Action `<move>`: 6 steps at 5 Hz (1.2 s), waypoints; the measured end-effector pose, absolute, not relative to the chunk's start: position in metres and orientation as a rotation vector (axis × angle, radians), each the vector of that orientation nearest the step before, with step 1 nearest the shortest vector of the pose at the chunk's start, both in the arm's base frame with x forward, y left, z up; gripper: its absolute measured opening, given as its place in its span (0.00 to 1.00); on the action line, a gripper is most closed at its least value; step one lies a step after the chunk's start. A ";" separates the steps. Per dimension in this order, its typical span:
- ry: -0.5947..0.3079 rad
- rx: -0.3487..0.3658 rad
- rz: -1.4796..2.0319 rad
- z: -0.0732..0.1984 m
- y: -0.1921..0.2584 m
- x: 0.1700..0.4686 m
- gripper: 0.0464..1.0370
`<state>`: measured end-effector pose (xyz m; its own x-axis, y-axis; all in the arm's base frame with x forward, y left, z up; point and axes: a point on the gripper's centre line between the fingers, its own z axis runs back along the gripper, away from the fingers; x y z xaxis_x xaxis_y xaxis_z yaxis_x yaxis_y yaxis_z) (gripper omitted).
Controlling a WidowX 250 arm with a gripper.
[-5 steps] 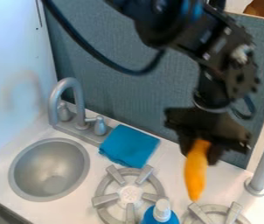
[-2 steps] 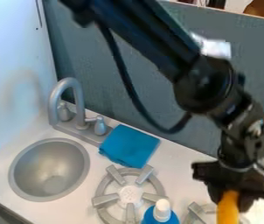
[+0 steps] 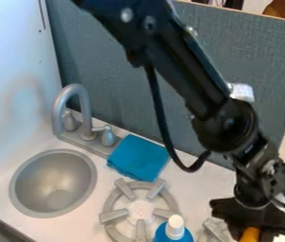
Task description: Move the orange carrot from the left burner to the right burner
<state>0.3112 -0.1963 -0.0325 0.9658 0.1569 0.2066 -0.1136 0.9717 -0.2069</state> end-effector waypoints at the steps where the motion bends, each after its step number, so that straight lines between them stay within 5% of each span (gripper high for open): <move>1: -0.251 -0.185 0.160 -0.043 -0.194 0.315 0.46; 5: -0.265 -0.161 0.221 -0.078 -0.191 0.320 0.50; 6: -0.264 -0.152 0.222 -0.079 -0.190 0.320 0.82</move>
